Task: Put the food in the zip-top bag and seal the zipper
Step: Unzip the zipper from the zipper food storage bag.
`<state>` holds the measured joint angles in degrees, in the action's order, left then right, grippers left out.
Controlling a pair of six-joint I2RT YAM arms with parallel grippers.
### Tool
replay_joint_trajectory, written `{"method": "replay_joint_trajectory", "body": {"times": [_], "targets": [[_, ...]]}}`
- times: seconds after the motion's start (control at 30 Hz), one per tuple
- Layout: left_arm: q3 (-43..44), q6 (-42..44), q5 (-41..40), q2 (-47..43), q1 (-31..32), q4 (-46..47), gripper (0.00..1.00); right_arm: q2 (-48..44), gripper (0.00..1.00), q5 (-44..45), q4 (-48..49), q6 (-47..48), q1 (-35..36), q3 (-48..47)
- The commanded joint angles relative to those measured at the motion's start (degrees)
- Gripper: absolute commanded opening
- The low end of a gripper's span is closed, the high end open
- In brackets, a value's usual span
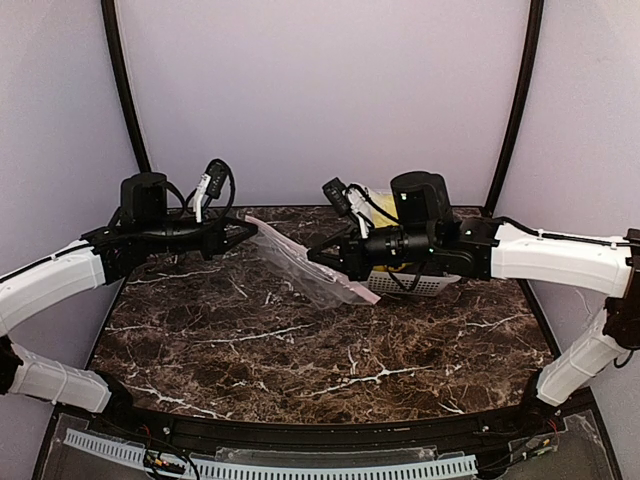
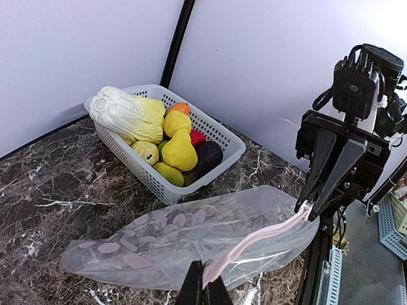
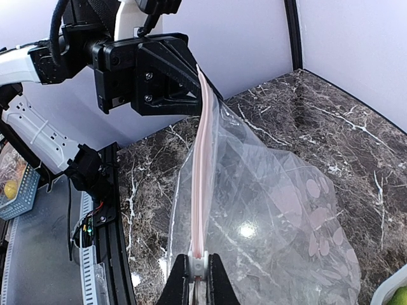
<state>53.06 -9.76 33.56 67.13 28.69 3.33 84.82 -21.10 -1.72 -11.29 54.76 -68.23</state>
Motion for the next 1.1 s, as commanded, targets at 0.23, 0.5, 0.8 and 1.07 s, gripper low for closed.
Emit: {"method": "replay_joint_trajectory", "body": {"times": [0.23,0.5,0.8,1.07], "targets": [[-0.8,-0.9,-6.7,-2.6,-3.6,1.9,0.01,-2.1,0.0,-0.9,-5.7,-0.7,-0.2,2.4],[-0.9,-1.1,-7.0,-3.0,-4.9,1.9,0.01,-2.5,0.0,-0.5,-5.7,-0.8,-0.2,2.9],[-1.2,-1.6,-7.3,-3.5,-6.1,2.2,0.01,-3.0,0.0,-0.3,-5.7,-0.9,-0.5,3.2],[-1.4,-1.8,-7.5,-3.8,-7.0,2.3,0.01,-3.2,0.0,-0.1,-5.6,-1.1,-0.6,3.7]]}}
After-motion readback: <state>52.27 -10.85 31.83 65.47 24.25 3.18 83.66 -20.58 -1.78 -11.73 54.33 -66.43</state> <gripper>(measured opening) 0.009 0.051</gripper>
